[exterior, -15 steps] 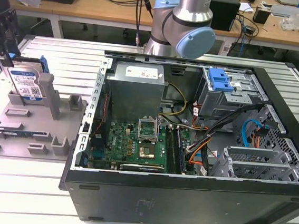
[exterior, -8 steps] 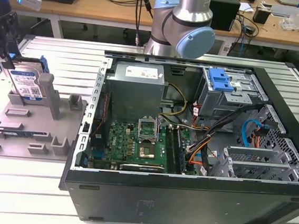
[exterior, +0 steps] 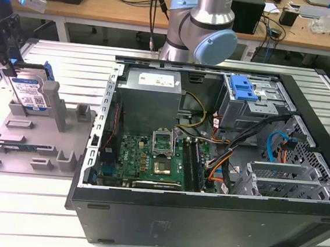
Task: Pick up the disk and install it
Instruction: 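Pick up the disk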
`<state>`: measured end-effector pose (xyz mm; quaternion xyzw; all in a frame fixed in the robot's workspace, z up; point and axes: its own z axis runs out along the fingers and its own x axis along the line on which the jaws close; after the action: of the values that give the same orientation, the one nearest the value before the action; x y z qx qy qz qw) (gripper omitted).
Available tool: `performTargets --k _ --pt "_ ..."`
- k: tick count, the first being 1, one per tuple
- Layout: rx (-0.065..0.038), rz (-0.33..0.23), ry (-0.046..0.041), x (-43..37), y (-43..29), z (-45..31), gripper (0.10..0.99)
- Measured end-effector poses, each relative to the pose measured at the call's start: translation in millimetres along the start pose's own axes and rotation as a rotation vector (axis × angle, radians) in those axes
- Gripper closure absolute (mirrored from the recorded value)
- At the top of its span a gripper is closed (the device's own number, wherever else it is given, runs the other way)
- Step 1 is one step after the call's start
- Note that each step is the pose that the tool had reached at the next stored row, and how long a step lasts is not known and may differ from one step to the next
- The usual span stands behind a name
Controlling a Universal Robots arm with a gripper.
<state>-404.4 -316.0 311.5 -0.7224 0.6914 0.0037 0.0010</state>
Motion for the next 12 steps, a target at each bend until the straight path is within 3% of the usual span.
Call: performTargets --k 3,12 --pt "0.0 0.0 0.0001 -3.8 -0.2 1.5 0.588" --pt "0.0 0.0 0.0001 -4.3 3.4 5.9 0.588"
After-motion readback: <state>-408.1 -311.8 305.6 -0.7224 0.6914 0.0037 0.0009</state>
